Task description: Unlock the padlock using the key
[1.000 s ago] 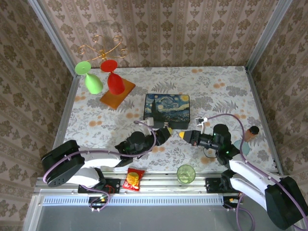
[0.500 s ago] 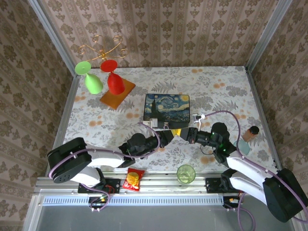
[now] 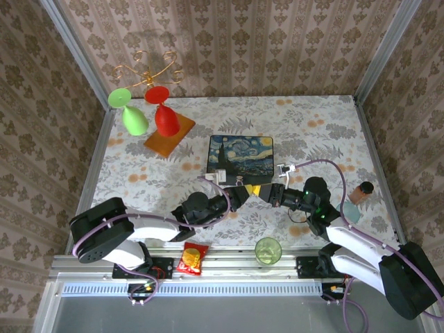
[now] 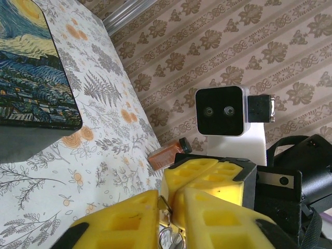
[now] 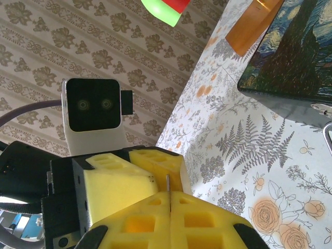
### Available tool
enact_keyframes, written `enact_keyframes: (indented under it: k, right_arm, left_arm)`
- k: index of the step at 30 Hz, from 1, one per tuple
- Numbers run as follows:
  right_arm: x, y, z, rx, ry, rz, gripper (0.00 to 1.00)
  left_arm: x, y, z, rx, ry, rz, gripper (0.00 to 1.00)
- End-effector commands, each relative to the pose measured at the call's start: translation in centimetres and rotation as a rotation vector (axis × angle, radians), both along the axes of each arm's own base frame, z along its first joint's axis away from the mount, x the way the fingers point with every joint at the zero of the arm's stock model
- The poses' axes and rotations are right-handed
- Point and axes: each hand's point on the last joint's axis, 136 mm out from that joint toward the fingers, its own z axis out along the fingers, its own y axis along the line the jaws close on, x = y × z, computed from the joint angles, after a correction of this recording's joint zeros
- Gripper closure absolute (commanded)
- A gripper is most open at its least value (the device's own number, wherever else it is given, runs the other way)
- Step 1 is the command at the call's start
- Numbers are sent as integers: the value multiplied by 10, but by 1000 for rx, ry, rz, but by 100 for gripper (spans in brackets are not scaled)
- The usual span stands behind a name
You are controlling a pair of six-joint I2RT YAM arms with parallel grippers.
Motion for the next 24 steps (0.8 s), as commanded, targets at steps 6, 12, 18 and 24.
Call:
enact_keyframes:
  k: [6,12,18,24]
  right_arm:
    - [-6,6,9,20,-51,38,100]
    - [-4,7,7,9,-45,36,100]
    - [2,5,1,0,-33,9,100]
    - [4,3,2,-8,-49,-9,55]
  left_arm:
    - [15,5,9,-94,15,26,75]
    - [6,-6,14,-98,-2,-12,85]
    - [4,-5,12,-95,0,-17,98]
    - [7,-2,13,-98,6,1,100]
